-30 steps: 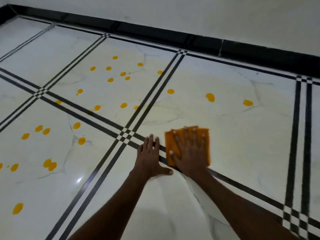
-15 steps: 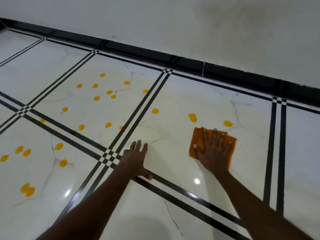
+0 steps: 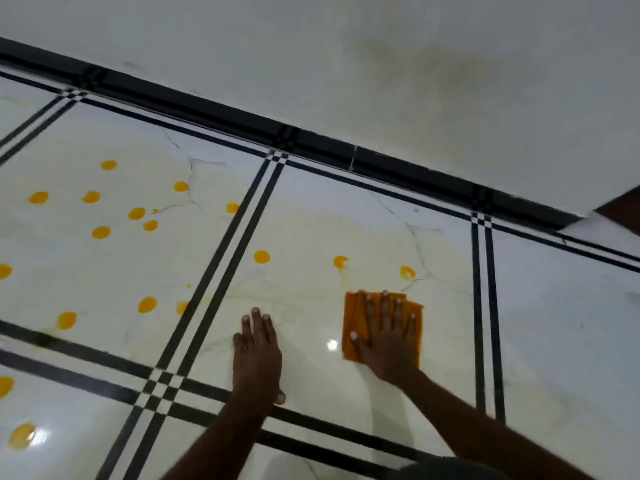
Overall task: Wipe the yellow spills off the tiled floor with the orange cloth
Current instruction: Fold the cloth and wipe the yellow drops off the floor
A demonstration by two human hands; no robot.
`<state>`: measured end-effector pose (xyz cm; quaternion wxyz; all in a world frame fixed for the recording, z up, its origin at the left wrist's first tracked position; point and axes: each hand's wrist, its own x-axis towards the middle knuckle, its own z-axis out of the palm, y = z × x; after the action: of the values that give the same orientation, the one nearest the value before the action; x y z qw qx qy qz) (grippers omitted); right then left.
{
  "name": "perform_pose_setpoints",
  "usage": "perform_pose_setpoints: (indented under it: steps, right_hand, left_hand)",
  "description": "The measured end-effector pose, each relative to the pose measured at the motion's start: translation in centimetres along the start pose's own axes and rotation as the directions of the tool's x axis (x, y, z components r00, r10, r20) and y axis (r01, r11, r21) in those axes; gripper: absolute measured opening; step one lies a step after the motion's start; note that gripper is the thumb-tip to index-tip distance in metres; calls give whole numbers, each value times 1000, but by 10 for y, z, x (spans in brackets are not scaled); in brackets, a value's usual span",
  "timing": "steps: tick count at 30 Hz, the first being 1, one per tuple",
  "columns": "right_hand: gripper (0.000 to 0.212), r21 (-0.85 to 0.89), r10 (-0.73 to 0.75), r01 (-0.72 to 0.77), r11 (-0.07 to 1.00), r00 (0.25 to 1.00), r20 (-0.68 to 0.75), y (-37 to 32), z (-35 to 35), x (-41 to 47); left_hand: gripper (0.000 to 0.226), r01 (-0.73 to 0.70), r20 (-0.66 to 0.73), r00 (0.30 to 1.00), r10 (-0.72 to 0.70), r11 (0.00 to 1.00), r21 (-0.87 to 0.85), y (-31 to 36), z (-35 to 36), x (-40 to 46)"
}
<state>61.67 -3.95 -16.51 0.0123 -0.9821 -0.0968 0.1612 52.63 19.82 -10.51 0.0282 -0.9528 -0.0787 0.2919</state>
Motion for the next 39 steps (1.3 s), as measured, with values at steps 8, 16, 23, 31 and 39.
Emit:
perform_pose_setpoints:
  steps: [8, 16, 23, 31, 39]
  right_hand:
    - [88, 187, 296, -265, 946, 941, -162, 43, -45, 127]
    - [81, 37, -177, 187, 982, 967, -181, -17, 1, 40]
    - [87, 108, 84, -67, 992, 983, -163, -12, -42, 134]
    - [81, -24, -421, 421, 907, 900, -113, -108, -2, 64]
    - [87, -45, -285, 289, 956, 955, 81, -117, -50, 156]
  left_hand:
    - [149, -48, 29, 999, 46, 993, 105, -4, 10, 15]
    - [152, -64, -13, 998, 63, 996, -70, -16, 16, 5]
    - [149, -117, -103, 989, 104, 984, -132, -24, 22, 7]
    - [133, -73, -296, 955, -21, 951, -301, -72, 52, 4]
    - [130, -32, -267, 962, -64, 940, -341, -69, 51, -3]
